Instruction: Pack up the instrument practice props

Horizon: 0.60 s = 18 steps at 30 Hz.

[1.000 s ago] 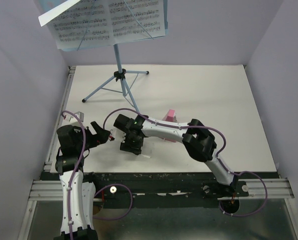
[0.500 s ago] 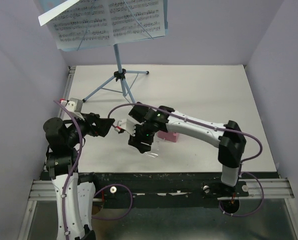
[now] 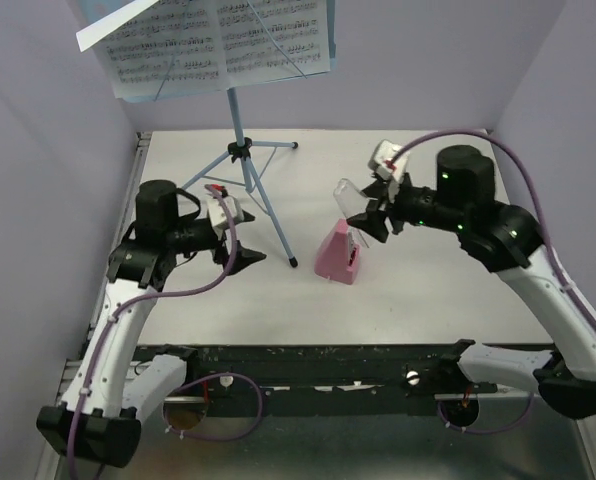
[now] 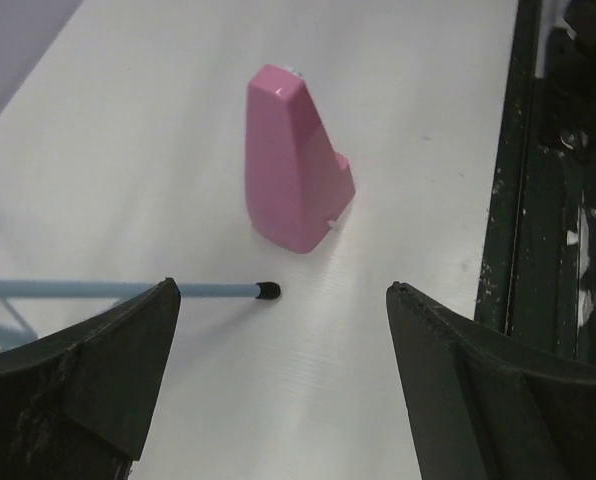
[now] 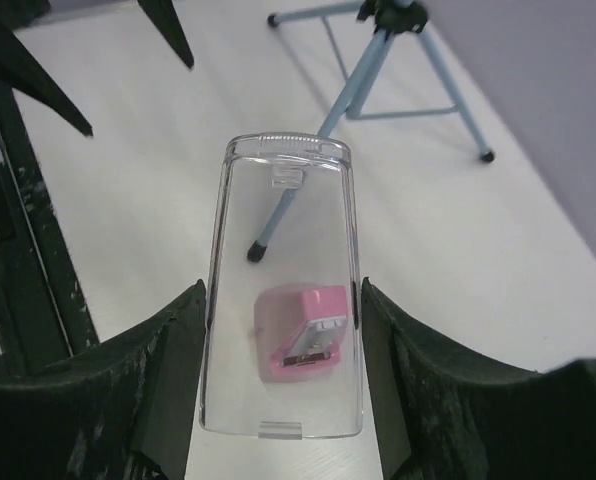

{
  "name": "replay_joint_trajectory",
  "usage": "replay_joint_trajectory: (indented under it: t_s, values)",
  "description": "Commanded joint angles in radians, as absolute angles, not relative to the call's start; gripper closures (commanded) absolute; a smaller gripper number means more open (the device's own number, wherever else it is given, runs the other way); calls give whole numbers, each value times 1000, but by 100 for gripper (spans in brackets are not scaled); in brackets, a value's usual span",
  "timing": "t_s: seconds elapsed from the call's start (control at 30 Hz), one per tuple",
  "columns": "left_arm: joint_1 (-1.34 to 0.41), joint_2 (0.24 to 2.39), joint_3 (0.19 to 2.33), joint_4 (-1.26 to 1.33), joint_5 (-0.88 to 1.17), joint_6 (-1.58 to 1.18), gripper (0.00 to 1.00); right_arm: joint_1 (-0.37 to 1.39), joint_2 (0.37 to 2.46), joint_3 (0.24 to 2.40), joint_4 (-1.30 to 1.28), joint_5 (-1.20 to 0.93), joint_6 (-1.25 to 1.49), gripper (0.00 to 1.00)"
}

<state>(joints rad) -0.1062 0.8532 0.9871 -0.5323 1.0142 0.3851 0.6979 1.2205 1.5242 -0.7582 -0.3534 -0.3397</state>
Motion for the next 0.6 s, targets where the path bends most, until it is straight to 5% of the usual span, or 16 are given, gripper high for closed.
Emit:
replay_joint_trajectory:
  t_s: [0.0,0.3,0.57]
  values:
    - [-283,1035,1130,-730,991,833,5,586,1128,1401,-629,-340,-292,100]
    - [-475,1527,1543,-857,969,1020,15,255,1118,1267,-587,-670,-328,100]
    - [-548,1827,1874,-1075,1012,1094,26,212,1026,1122,-476,-511,-301,100]
